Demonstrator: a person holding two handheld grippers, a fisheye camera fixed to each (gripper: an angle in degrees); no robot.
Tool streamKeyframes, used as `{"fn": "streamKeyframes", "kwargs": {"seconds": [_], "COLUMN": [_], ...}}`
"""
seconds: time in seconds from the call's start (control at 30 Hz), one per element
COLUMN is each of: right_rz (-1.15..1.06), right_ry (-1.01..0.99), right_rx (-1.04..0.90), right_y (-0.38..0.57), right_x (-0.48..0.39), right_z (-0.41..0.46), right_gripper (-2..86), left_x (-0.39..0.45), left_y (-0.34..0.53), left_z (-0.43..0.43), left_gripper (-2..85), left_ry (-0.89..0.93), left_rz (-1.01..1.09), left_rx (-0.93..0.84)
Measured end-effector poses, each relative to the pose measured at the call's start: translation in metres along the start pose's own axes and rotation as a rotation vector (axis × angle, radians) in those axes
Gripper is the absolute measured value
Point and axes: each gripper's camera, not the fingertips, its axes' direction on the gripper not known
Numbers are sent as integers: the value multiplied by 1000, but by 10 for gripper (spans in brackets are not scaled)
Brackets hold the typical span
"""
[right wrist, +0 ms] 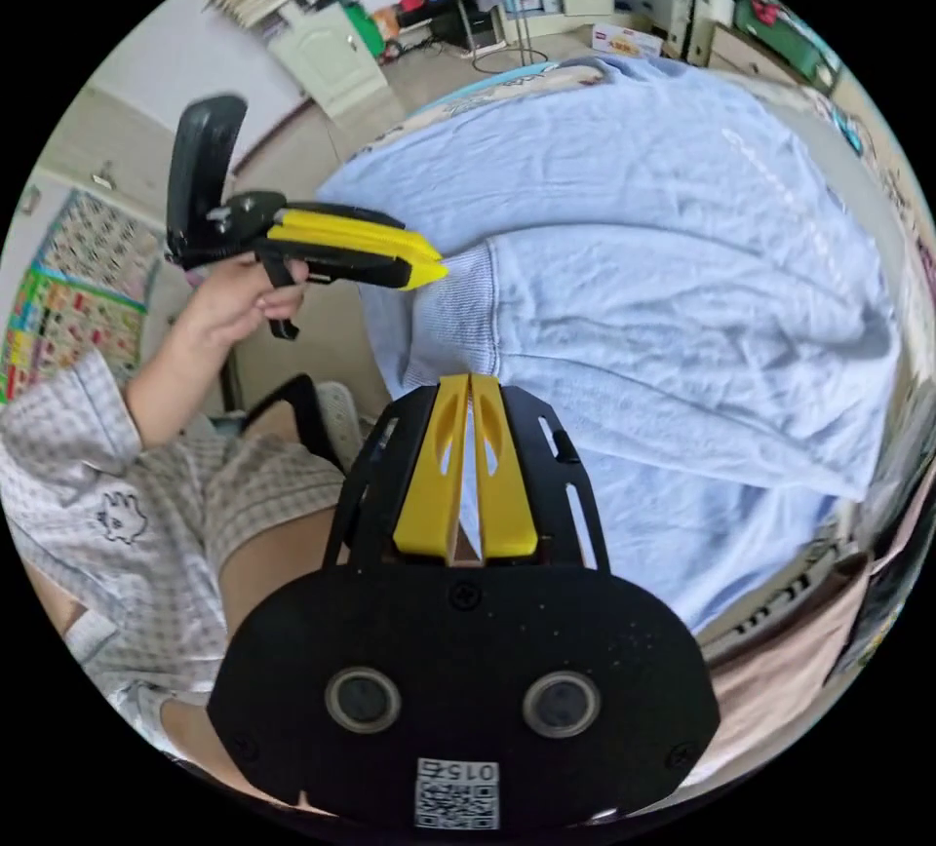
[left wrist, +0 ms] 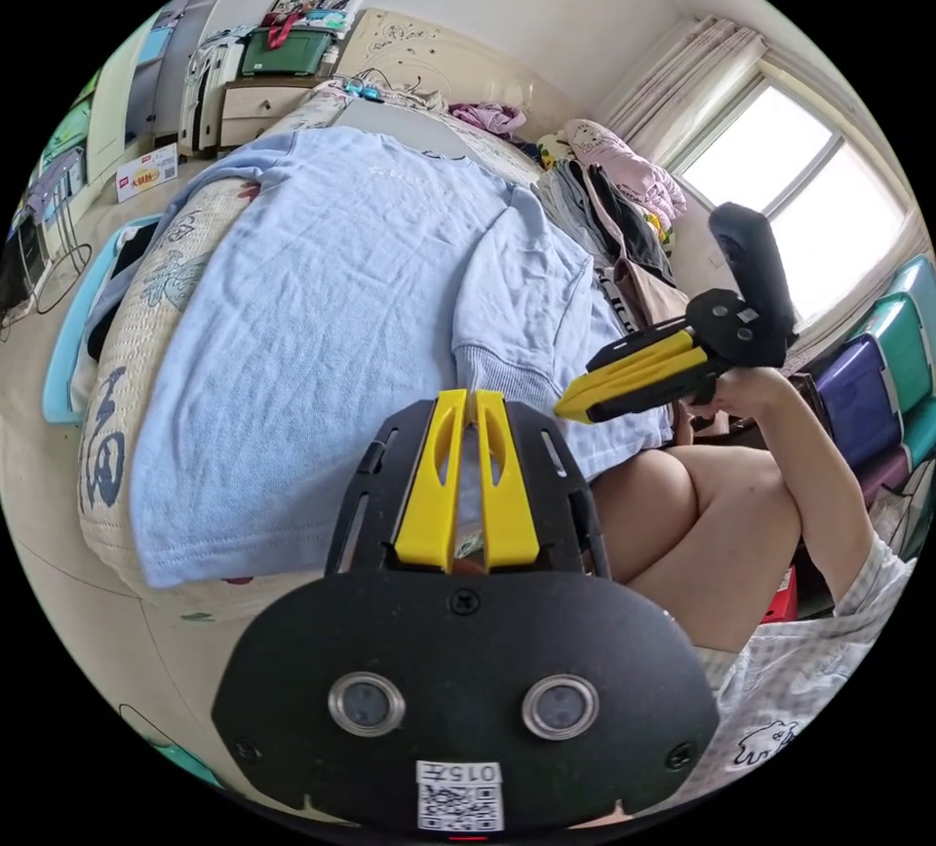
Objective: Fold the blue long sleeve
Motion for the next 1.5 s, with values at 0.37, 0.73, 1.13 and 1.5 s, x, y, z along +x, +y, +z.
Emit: {"fn": "streamKeyframes", "kwargs": {"seconds": [0.37, 0.73, 1.13, 1.5], "right_rz": [57, 157, 276, 368], "right_ry": [-19, -178, -376, -429], "right_rx": [3, -31, 18, 0], "right_y": [-2, 16, -6, -22], "right_x": [24, 75, 112, 132], "right_z": [-72, -121, -185, -228], "right_gripper": [-8, 90, 69, 69], "left_x": [-14, -47, -45, -69], "left_y": [12, 6, 4, -38], "left_z": [-17, 1, 7, 31], "left_gripper": [16, 62, 16, 69], "left_ry": [43, 176, 110, 151], "left_rz": [-40, -125, -40, -49], "left_rx": [28, 38, 53, 20]}}
